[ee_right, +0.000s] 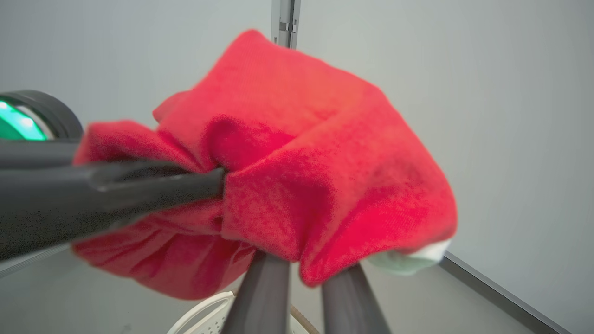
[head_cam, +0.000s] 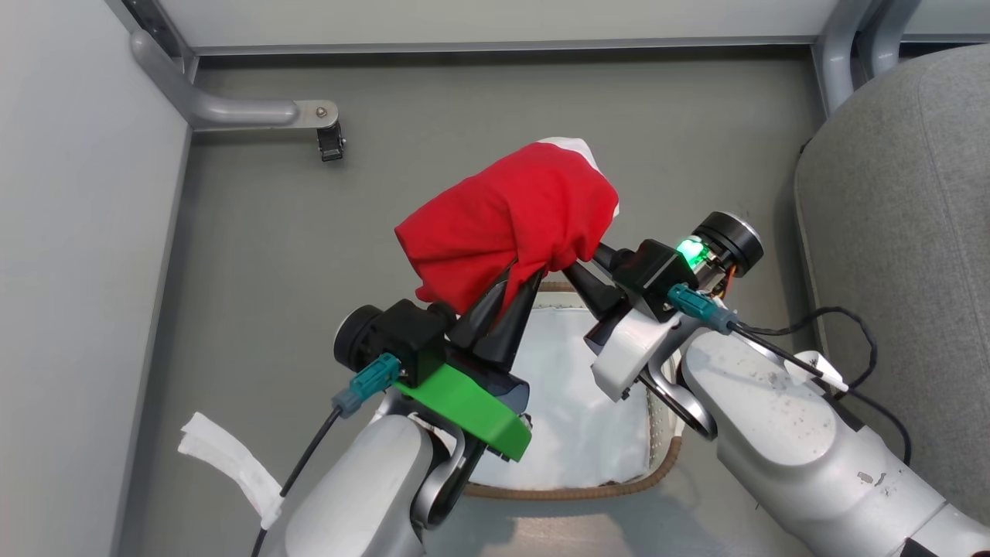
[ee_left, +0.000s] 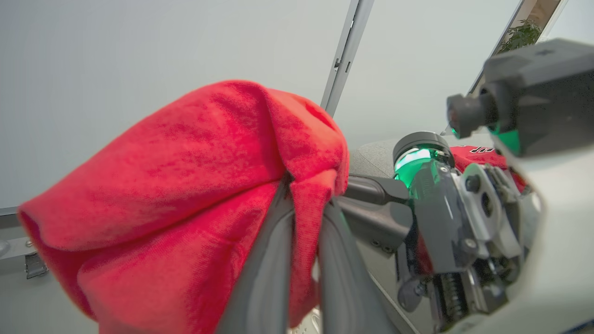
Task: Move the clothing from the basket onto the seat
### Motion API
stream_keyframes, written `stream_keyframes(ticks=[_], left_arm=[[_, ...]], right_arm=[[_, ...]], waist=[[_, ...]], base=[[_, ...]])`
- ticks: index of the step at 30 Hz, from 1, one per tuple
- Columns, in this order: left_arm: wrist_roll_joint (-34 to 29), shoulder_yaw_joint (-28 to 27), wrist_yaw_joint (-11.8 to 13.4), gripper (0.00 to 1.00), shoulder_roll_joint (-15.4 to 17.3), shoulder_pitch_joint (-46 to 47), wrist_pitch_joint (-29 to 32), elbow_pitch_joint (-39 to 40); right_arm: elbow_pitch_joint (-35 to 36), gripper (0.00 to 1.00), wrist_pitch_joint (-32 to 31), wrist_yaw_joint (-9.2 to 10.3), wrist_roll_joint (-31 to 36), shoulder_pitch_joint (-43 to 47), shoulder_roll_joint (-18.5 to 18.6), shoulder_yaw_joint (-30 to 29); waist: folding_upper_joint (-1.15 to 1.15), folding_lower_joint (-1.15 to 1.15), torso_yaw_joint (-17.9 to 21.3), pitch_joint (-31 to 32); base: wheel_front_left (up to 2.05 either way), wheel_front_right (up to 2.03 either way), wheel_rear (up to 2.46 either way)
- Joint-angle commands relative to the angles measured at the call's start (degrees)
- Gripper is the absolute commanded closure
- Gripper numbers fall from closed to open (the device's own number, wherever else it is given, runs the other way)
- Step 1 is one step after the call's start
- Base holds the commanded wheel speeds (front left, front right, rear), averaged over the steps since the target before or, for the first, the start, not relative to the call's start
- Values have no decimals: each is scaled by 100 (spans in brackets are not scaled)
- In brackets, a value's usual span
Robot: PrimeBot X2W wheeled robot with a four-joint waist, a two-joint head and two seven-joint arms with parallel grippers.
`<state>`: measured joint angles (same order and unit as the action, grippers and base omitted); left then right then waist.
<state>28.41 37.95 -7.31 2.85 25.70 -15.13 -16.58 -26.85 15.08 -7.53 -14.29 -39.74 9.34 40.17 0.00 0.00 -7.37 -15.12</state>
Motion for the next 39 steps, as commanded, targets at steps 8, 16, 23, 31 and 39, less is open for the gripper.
stream_keyframes(ticks=[8, 16, 23, 31, 39], left_arm=[[-205, -184, -32, 0, 10, 54, -2, 41], [-299, -250, -32, 0, 10, -5, -2, 18], [-397, -289, -31, 0, 11, -31, -2, -60], [-570, -362, -29, 0, 22, -14, -2, -204], [-643, -406, -27, 0, 133, 36, -2, -312]], right_arm=[[-6, 100, 10, 8, -63, 168, -18, -302], [63, 100, 10, 8, -20, 305, -63, -616], [142, 100, 10, 8, 7, 413, -135, -883], [294, 100, 10, 8, -15, 576, -225, -1147], [489, 100, 10, 8, -63, 713, -339, -1395]], waist=[[0, 0, 71, -6], [0, 0, 195, 33], [0, 0, 516, 80], [0, 0, 1231, 125], [0, 0, 2075, 67]], base=[[0, 0, 0], [0, 0, 0], [0, 0, 0], [0, 0, 0], [0, 0, 0]])
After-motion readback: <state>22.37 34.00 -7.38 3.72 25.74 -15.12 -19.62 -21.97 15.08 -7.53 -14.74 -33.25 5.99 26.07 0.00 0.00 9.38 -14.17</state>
